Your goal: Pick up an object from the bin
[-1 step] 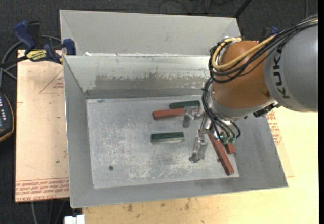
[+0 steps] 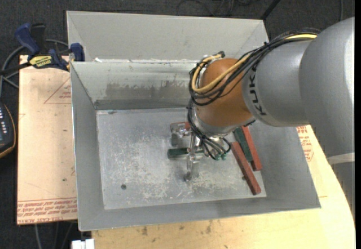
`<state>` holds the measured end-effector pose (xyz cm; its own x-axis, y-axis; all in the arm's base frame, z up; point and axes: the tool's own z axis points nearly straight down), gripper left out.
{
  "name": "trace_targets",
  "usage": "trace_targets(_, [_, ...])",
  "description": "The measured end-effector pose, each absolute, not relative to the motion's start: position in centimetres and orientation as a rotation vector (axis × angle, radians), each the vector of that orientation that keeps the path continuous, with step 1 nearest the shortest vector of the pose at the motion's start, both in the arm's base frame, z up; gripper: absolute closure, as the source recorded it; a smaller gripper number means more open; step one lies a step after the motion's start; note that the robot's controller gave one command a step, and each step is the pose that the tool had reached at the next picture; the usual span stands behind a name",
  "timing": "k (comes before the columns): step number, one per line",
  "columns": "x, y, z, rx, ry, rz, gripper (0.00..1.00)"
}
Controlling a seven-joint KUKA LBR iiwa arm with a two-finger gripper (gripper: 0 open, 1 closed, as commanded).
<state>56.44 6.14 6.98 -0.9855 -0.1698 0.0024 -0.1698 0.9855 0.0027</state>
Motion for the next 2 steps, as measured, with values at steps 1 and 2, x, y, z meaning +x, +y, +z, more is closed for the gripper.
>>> trace_targets(1, [56.6, 6.0, 7.3, 0.263, -3.132, -0.003, 1.0])
trace_targets(2, [57.3, 6.0, 21.5, 0.059, -3.152, -0.003, 1.0])
